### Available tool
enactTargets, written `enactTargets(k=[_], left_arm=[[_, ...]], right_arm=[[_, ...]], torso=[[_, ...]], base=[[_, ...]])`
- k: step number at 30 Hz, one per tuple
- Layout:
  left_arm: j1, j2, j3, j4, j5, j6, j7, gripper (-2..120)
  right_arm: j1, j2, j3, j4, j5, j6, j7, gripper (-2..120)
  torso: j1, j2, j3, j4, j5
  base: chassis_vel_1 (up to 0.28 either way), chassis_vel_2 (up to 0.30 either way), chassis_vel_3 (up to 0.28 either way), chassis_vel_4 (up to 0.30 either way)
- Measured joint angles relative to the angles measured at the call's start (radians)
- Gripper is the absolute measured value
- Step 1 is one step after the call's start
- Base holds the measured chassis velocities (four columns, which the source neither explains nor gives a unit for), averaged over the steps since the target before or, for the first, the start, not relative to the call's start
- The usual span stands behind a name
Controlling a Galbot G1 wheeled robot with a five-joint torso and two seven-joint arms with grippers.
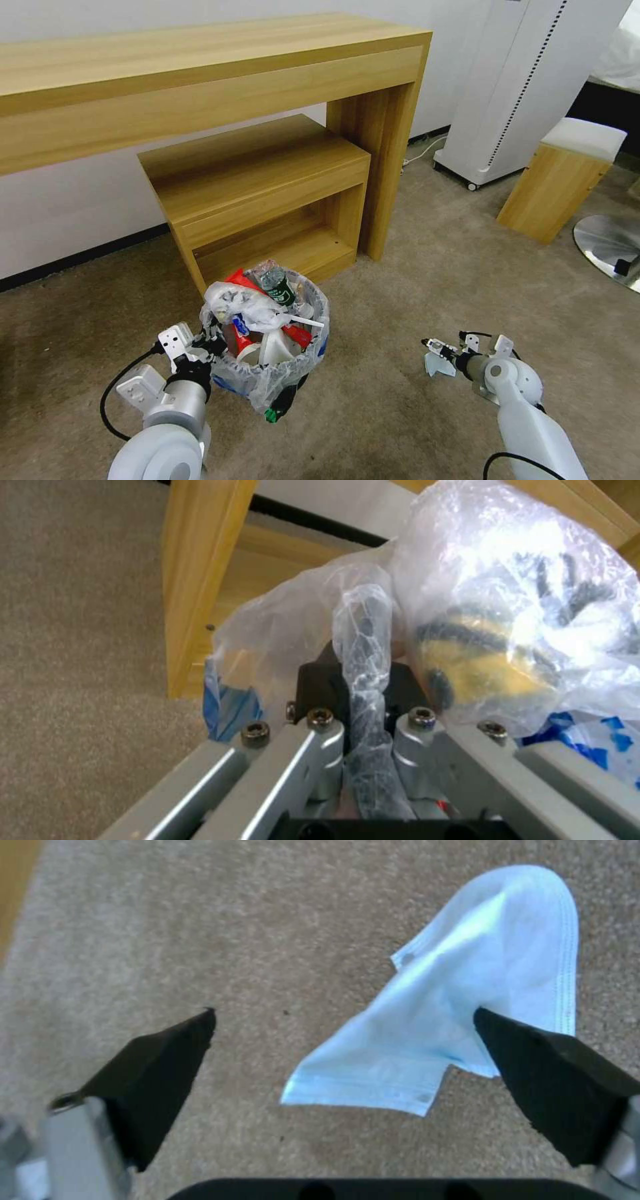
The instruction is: Pick up the trash bin and place the garbage on the floor into it.
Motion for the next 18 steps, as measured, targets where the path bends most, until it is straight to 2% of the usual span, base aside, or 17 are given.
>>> enactTargets(k=[2, 4, 6, 8, 10, 12, 14, 16, 18], left_arm=[[0.001, 0.001, -0.001, -0.002, -0.001, 0.000, 0.000, 3], [0.002, 0.003, -0.005, -0.007, -0.004, 0.000, 0.000, 3], [0.003, 0.003, -0.006, -0.008, -0.004, 0.000, 0.000, 3], [0.003, 0.004, -0.007, -0.010, -0.005, 0.000, -0.001, 3], [0.003, 0.004, -0.007, -0.010, -0.005, 0.000, -0.001, 3], [0.003, 0.000, -0.004, -0.010, -0.004, 0.000, -0.002, 3], [0.003, -0.001, -0.003, -0.010, -0.003, 0.000, -0.003, 3], [0.002, -0.005, -0.001, -0.010, 0.001, 0.000, -0.005, 3], [0.002, -0.005, -0.001, -0.010, 0.002, 0.000, -0.005, 3]], right_arm=[[0.006, 0.003, 0.002, -0.013, -0.006, 0.000, -0.001, 93], [0.016, 0.010, 0.006, -0.043, -0.026, 0.002, -0.009, 82], [0.016, 0.011, 0.006, -0.047, -0.030, 0.003, -0.011, 81], [0.014, 0.012, 0.007, -0.054, -0.052, 0.007, -0.028, 68], [0.012, 0.011, 0.008, -0.054, -0.057, 0.009, -0.032, 65], [0.005, 0.005, 0.010, -0.051, -0.073, 0.015, -0.047, 52], [0.004, 0.002, 0.011, -0.051, -0.077, 0.016, -0.050, 51], [-0.003, -0.007, 0.014, -0.048, -0.090, 0.019, -0.062, 37], [-0.005, -0.010, 0.015, -0.047, -0.092, 0.020, -0.063, 36]], torso=[[0.000, 0.000, 0.000, 0.0000, 0.0001], [0.000, 0.000, 0.000, 0.0000, 0.0001], [0.000, 0.000, 0.000, 0.0000, 0.0001], [0.000, 0.000, 0.000, 0.0000, 0.0001], [0.000, 0.000, 0.000, 0.0000, 0.0001], [0.000, 0.000, 0.000, -0.0001, 0.0003], [0.000, 0.000, 0.000, -0.0001, 0.0002], [0.000, 0.000, 0.000, -0.0001, 0.0002], [0.000, 0.000, 0.000, -0.0001, 0.0002]], base=[[0.000, 0.000, 0.000, 0.000], [0.000, 0.000, 0.000, 0.000], [0.000, 0.000, 0.000, 0.000], [0.000, 0.000, 0.000, 0.000], [0.000, 0.000, 0.000, 0.000], [0.000, 0.000, 0.000, 0.000], [0.000, 0.000, 0.000, 0.000], [0.000, 0.000, 0.000, 0.000], [0.000, 0.000, 0.000, 0.000]])
